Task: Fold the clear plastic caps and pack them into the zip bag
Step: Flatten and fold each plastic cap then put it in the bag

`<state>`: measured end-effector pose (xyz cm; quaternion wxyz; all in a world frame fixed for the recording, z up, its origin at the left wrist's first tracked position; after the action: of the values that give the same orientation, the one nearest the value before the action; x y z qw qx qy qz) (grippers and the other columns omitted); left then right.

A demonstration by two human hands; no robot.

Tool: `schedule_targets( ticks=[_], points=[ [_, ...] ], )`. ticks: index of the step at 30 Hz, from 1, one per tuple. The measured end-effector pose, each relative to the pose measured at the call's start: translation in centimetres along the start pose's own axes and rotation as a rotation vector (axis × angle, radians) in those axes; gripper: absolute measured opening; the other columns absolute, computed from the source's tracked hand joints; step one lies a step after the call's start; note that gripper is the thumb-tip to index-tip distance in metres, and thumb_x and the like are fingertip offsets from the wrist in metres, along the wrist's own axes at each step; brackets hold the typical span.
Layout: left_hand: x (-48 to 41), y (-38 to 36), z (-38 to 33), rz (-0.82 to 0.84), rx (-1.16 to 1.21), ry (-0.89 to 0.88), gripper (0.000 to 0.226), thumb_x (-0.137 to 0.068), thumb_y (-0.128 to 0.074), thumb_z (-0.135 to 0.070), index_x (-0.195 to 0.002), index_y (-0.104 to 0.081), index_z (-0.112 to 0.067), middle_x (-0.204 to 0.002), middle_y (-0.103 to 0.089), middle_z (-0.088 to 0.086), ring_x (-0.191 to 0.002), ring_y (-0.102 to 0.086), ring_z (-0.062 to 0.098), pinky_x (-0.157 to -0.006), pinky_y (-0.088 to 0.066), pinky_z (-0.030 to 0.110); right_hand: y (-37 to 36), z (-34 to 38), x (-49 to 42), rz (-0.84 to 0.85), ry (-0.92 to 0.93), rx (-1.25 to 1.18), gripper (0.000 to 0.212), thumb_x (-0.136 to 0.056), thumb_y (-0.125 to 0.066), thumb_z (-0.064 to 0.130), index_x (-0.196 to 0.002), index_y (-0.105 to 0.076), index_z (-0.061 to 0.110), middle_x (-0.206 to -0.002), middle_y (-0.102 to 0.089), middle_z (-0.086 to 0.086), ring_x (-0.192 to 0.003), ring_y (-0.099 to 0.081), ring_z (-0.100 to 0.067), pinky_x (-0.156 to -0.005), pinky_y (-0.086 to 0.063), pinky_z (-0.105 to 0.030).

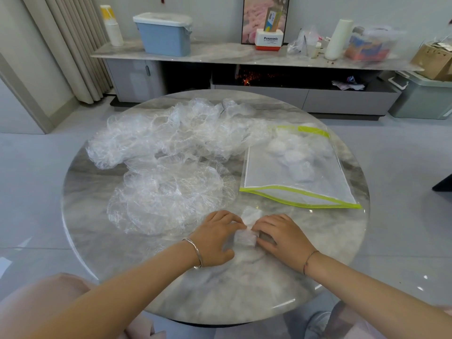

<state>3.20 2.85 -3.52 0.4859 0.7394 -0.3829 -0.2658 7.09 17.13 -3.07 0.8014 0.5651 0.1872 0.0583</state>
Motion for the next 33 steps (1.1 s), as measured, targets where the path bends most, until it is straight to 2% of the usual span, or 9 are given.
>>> schedule_targets(
  ticks=[6,9,12,15,19,21,24,27,33],
  points=[
    [-1.1,0.9,0.9,-0.180,0.129,0.172,0.049,-0.077,-0.050,-0.061,-0.096,-0.066,-0.019,-0.094,-0.064,-0.006,-0.099,-0.050,0.012,-0.083,-0.023,0.018,0.1,-1.4,0.2,0.009,-0.306,-0.379,0.013,-0.086,-0.064,0.022,-0.074,-0.067,0.025,-0.077,-0.068,0.009,-0.076,-0.058,-0.005,-0.076,-0.042,-0.019],
    [-1.4,1.0,1.0,-0.220,0.190,0.247,0.030,-0.084,-0.064,-0.044,-0.081,-0.065,-0.014,-0.076,-0.061,-0.008,-0.079,-0.052,0.009,-0.074,-0.030,0.021,-0.2,-1.4,0.1,0.040,-0.423,-0.523,0.016,-0.086,-0.066,0.019,-0.070,-0.066,0.021,-0.074,-0.068,0.006,-0.070,-0.057,-0.004,-0.068,-0.042,-0.017],
    [-1.3,0.7,1.3,-0.213,0.311,0.351,0.023,-0.080,-0.071,-0.037,-0.083,-0.062,-0.016,-0.068,-0.056,-0.014,-0.068,-0.053,0.005,-0.069,-0.038,0.018,-0.3,-1.4,0.1,-0.013,-0.503,-0.565,0.011,-0.081,-0.071,0.016,-0.079,-0.061,0.014,-0.081,-0.062,0.002,-0.061,-0.051,-0.007,-0.063,-0.041,-0.015],
    [-1.4,0.2,1.5,-0.151,0.298,0.403,0.029,-0.079,-0.072,-0.036,-0.097,-0.058,-0.020,-0.069,-0.052,-0.015,-0.072,-0.053,0.007,-0.072,-0.042,0.021,-0.5,-1.8,0.0,-0.008,-0.602,-0.590,0.026,-0.077,-0.075,0.012,-0.087,-0.052,0.018,-0.080,-0.054,0.007,-0.050,-0.046,-0.001,-0.057,-0.037,-0.012],
    [-2.2,0.6,1.3,-0.096,0.284,0.330,0.054,-0.079,-0.070,-0.037,-0.126,-0.048,-0.022,-0.110,-0.055,-0.009,-0.090,-0.047,0.008,-0.089,-0.042,0.026,-0.9,-2.0,-0.3,0.045,-0.694,-0.775,0.033,-0.076,-0.073,0.003,-0.093,-0.049,0.018,-0.074,-0.060,0.002,-0.045,-0.045,0.004,-0.057,-0.040,-0.016],
    [-2.4,0.6,1.5,-0.023,0.400,0.347,0.057,-0.081,-0.069,-0.041,-0.131,-0.048,-0.023,-0.118,-0.056,-0.009,-0.090,-0.048,0.007,-0.089,-0.041,0.020,-0.7,-1.9,-0.4,0.046,-0.727,-0.850,0.033,-0.076,-0.073,0.000,-0.097,-0.050,0.013,-0.072,-0.061,0.000,-0.043,-0.044,0.002,-0.051,-0.041,-0.016],
    [-2.5,0.9,1.6,-0.041,0.593,0.355,0.031,-0.078,-0.072,-0.042,-0.103,-0.065,-0.025,-0.092,-0.064,-0.009,-0.079,-0.056,0.006,-0.074,-0.044,0.012,0.3,-1.7,-0.5,0.060,-0.750,-0.931,0.035,-0.076,-0.073,-0.002,-0.101,-0.051,0.009,-0.072,-0.061,-0.002,-0.045,-0.047,-0.003,-0.046,-0.040,-0.016],
    [-2.6,1.8,1.0,-0.177,0.717,0.333,0.013,-0.078,-0.075,-0.027,-0.076,-0.066,-0.018,-0.068,-0.061,-0.013,-0.061,-0.052,0.000,-0.061,-0.040,0.010,1.1,-1.7,-0.2,0.053,-0.799,-1.059,0.034,-0.077,-0.071,-0.003,-0.105,-0.053,0.008,-0.073,-0.060,0.000,-0.053,-0.049,-0.010,-0.048,-0.040,-0.016],
    [-3.0,3.5,-0.3,-0.405,0.986,0.372,0.013,-0.080,-0.073,-0.011,-0.071,-0.064,-0.010,-0.063,-0.064,-0.007,-0.056,-0.056,-0.005,-0.057,-0.040,0.007,1.7,-1.9,0.1,0.109,-0.906,-1.315,0.029,-0.082,-0.070,0.020,-0.110,-0.064,0.013,-0.081,-0.060,0.002,-0.054,-0.045,-0.006,-0.045,-0.030,-0.016]
  ],
)
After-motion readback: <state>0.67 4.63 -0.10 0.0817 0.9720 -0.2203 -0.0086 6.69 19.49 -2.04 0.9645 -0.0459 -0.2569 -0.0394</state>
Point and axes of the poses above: each hand's wrist, its own x-axis away from the middle knuckle, its own y-axis out of the back of the hand, z = x × y, the point moved 6 cm from there along -x, towards the middle knuckle
